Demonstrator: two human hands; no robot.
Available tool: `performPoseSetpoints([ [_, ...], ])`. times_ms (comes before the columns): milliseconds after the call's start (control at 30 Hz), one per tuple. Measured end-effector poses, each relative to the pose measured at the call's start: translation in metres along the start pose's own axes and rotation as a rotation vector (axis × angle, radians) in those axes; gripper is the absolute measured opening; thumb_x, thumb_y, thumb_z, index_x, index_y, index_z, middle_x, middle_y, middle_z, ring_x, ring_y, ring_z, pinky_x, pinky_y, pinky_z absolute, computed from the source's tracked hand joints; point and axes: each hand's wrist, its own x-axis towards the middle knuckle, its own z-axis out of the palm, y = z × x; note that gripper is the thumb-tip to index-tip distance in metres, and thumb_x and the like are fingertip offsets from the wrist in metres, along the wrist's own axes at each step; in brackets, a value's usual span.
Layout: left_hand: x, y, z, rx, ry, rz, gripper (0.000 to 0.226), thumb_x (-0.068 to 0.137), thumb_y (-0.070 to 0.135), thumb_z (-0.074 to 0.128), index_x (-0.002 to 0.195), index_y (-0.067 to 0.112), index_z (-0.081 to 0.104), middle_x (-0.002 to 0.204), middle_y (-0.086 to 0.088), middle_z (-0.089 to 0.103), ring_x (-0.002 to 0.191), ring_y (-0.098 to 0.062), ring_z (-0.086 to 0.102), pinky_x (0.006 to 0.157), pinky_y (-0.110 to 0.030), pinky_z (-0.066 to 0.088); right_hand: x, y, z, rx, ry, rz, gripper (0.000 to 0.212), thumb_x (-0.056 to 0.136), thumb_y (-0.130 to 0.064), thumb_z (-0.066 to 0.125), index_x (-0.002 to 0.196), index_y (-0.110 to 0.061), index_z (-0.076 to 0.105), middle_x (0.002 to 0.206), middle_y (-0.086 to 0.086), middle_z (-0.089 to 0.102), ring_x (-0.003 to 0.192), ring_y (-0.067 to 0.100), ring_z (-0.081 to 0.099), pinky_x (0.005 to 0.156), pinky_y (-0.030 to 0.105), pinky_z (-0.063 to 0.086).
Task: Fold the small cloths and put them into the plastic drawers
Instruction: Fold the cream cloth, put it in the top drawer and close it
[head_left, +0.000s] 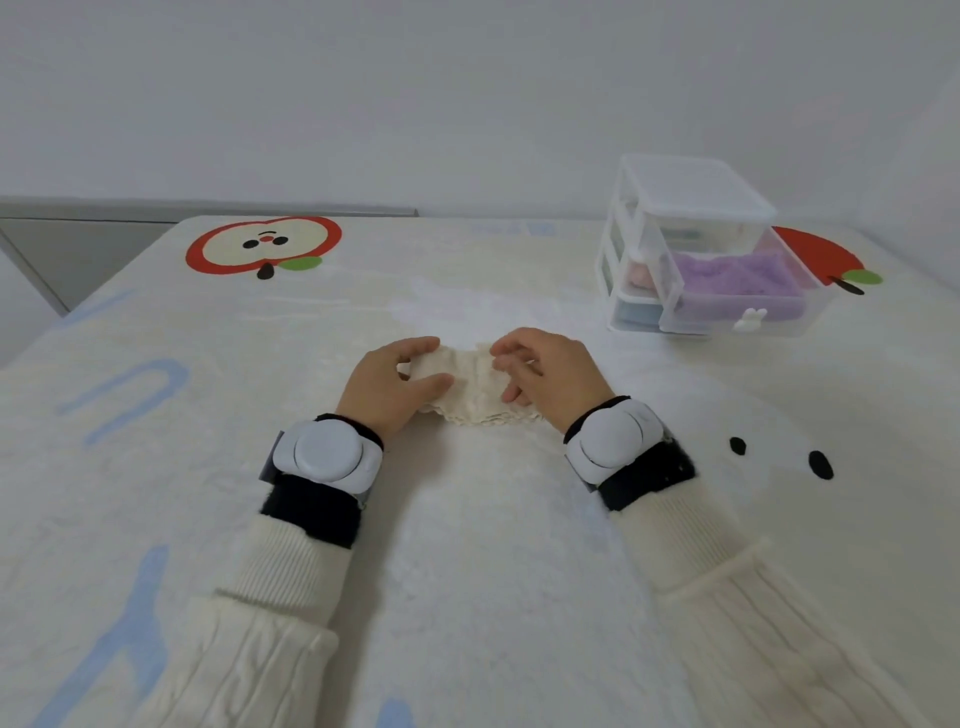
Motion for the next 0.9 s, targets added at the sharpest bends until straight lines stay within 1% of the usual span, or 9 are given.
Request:
performPoseSetpoints([
  [67, 0.0, 0.001, 0.001, -0.006, -0.006, -0.003, 0.046, 0.082, 0.013, 0.069, 0.126, 0.017, 0.058, 0.12, -0.002, 0.059, 0.089, -0.023, 0.063, 0.086, -0.033, 0.054, 0.002, 0.007, -0.006, -0.13, 0.007, -0.055, 0.02, 0.087, -0.009, 0.056, 0.101, -0.019, 0.068, 0.099, -0.004, 0.071, 0.083, 0.011, 0.063, 0.079, 0.018, 0.049],
  [167, 0.0, 0.004, 0.003, -0.012, 0.003, 0.023, 0.047, 0.082, 0.011, 0.067, 0.127, 0.02, 0.057, 0.123, -0.001, 0.059, 0.087, -0.022, 0.063, 0.083, -0.033, 0.054, 0.006, 0.018, -0.009, -0.282, -0.094, -0.091, 0.036, 0.079, -0.022, 0.07, 0.114, -0.026, 0.066, 0.118, -0.006, 0.066, 0.114, 0.017, 0.053, 0.102, 0.03, 0.041],
  [334, 0.0, 0.018, 0.016, -0.001, -0.01, 0.086, 0.051, 0.082, 0.011, 0.066, 0.129, 0.023, 0.052, 0.119, 0.003, 0.055, 0.077, -0.013, 0.058, 0.072, -0.025, 0.047, 0.008, 0.024, -0.001, -0.243, -0.163, -0.044, 0.061, 0.074, -0.024, 0.076, 0.13, -0.026, 0.052, 0.126, -0.005, 0.063, 0.124, 0.021, 0.049, 0.104, 0.037, 0.041],
  [434, 0.001, 0.03, 0.027, 0.045, -0.054, 0.09, 0.053, 0.082, 0.014, 0.065, 0.131, 0.025, 0.049, 0.116, 0.004, 0.053, 0.082, -0.013, 0.059, 0.077, -0.026, 0.05, 0.007, 0.021, -0.004, -0.133, -0.164, -0.003, 0.069, 0.073, -0.021, 0.077, 0.134, -0.026, 0.044, 0.128, -0.006, 0.059, 0.122, 0.017, 0.05, 0.096, 0.031, 0.045],
  [500, 0.001, 0.039, 0.035, 0.103, -0.092, 0.084, 0.054, 0.082, 0.014, 0.064, 0.132, 0.025, 0.048, 0.12, 0.0, 0.055, 0.099, -0.018, 0.06, 0.088, -0.031, 0.051, 0.003, 0.017, -0.01, -0.022, -0.137, 0.048, 0.066, 0.077, -0.019, 0.073, 0.135, -0.025, 0.042, 0.127, -0.004, 0.051, 0.113, 0.013, 0.051, 0.081, 0.023, 0.046],
  [567, 0.001, 0.047, 0.045, 0.157, -0.138, 0.075, 0.054, 0.083, 0.014, 0.061, 0.134, 0.023, 0.047, 0.126, -0.003, 0.056, 0.111, -0.02, 0.058, 0.096, -0.035, 0.049, 0.002, 0.016, -0.017, 0.011, -0.11, 0.076, 0.057, 0.084, -0.013, 0.063, 0.135, -0.023, 0.042, 0.126, 0.0, 0.048, 0.104, 0.015, 0.054, 0.075, 0.022, 0.047],
  [734, -0.005, 0.049, 0.059, 0.299, -0.23, 0.028, 0.055, 0.092, 0.036, 0.052, 0.142, 0.02, 0.035, 0.138, -0.006, 0.051, 0.118, -0.025, 0.057, 0.103, -0.036, 0.044, 0.006, 0.025, -0.022, 0.015, -0.023, 0.297, 0.043, 0.089, -0.004, 0.045, 0.129, -0.019, 0.045, 0.105, 0.014, 0.063, 0.09, 0.031, 0.066, 0.088, 0.043, 0.054],
  [834, -0.01, 0.048, 0.062, 0.293, -0.197, 0.039, 0.051, 0.097, 0.035, 0.042, 0.143, 0.015, 0.035, 0.14, -0.008, 0.05, 0.123, -0.025, 0.053, 0.103, -0.03, 0.039, 0.006, 0.019, -0.021, -0.011, -0.046, 0.318, 0.034, 0.094, -0.018, 0.046, 0.128, -0.015, 0.043, 0.099, 0.016, 0.065, 0.074, 0.028, 0.064, 0.083, 0.042, 0.056],
  [900, -0.013, 0.048, 0.063, 0.37, -0.132, 0.08, 0.047, 0.097, 0.034, 0.042, 0.139, 0.012, 0.041, 0.136, -0.008, 0.055, 0.122, -0.026, 0.052, 0.101, -0.029, 0.037, 0.003, 0.011, -0.022, -0.162, -0.089, 0.282, 0.04, 0.095, -0.028, 0.046, 0.132, -0.016, 0.039, 0.1, 0.013, 0.063, 0.082, 0.029, 0.064, 0.08, 0.039, 0.053],
])
